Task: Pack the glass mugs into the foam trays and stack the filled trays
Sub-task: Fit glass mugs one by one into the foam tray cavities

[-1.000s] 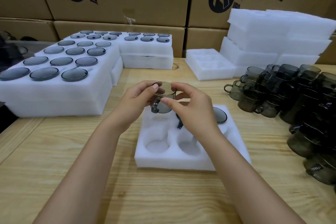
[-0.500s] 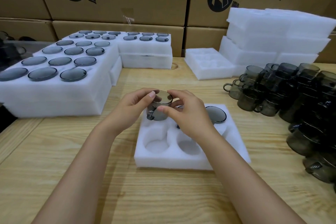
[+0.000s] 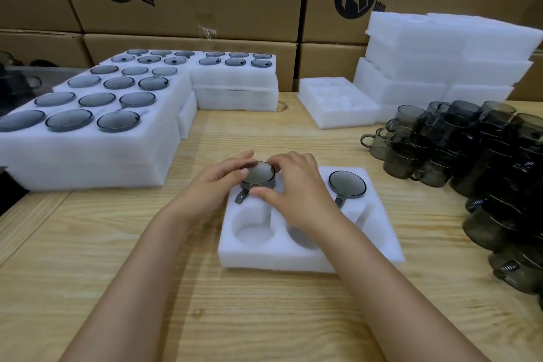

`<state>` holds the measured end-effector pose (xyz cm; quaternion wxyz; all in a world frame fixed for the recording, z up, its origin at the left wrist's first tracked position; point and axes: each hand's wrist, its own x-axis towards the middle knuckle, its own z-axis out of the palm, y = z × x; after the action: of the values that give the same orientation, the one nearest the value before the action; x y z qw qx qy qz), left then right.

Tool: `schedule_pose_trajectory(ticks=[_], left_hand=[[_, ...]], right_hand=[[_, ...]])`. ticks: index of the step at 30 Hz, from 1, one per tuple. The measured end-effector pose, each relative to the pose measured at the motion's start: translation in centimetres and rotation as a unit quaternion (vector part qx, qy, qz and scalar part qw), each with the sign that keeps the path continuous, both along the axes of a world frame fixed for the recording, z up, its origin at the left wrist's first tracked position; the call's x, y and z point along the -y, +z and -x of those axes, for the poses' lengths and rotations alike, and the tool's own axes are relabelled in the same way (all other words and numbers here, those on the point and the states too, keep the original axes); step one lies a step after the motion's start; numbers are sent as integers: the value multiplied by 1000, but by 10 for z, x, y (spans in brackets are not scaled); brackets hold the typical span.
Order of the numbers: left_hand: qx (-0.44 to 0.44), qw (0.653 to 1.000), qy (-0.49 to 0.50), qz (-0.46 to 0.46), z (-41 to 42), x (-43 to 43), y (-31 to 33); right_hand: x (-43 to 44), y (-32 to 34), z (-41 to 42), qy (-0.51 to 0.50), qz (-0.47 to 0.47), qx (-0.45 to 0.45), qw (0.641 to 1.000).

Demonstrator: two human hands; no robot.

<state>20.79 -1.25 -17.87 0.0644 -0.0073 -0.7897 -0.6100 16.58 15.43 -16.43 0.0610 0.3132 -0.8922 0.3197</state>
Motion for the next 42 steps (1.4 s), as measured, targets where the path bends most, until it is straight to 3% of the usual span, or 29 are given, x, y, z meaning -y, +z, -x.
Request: schedule_pose_trajectory(ticks=[5, 9, 11, 20, 22, 24, 26, 28, 30, 33, 35, 39, 42], left_hand=[[-10, 999, -8, -51, 1, 1, -6], [-30, 994, -2, -106, 2, -2, -13], [-27, 986, 8, -164, 3, -3, -17], [-15, 968, 56, -246, -3, -15, -14], [16, 980, 91, -177, -8, -21, -5], [11, 984, 179, -14, -16, -34, 5], [-97, 949, 263, 142, -35, -63, 17], [-185, 933, 229, 206, -55, -98, 18], [-199, 919, 175, 292, -71, -128, 5], [-210, 849, 133, 467, -78, -141, -19], [-230, 810, 119, 526, -75, -140, -26], [-240, 807, 131, 523, -59, -141, -28], [-237, 786, 176, 543, -48, -149, -29]], right_hand=[[-1, 4, -6, 18, -11, -13, 1000], [2, -1, -11, 93, -201, -39, 974], [2, -4, -8, 93, -237, -31, 967], [2, -7, -7, 83, -158, -25, 984], [1, -4, -5, 85, -116, 3, 990], [-1, 1, -2, 91, -37, 70, 993], [-4, 6, 0, 95, 93, 167, 977], [-7, 10, 1, 76, 212, 276, 934], [-10, 15, 3, 79, 266, 333, 901], [-24, 20, 5, 85, 308, 321, 891], [-43, 18, 6, 66, 381, 315, 867], [-96, 7, 9, -54, 494, 191, 846], [-132, -5, 17, -201, 454, 101, 862]])
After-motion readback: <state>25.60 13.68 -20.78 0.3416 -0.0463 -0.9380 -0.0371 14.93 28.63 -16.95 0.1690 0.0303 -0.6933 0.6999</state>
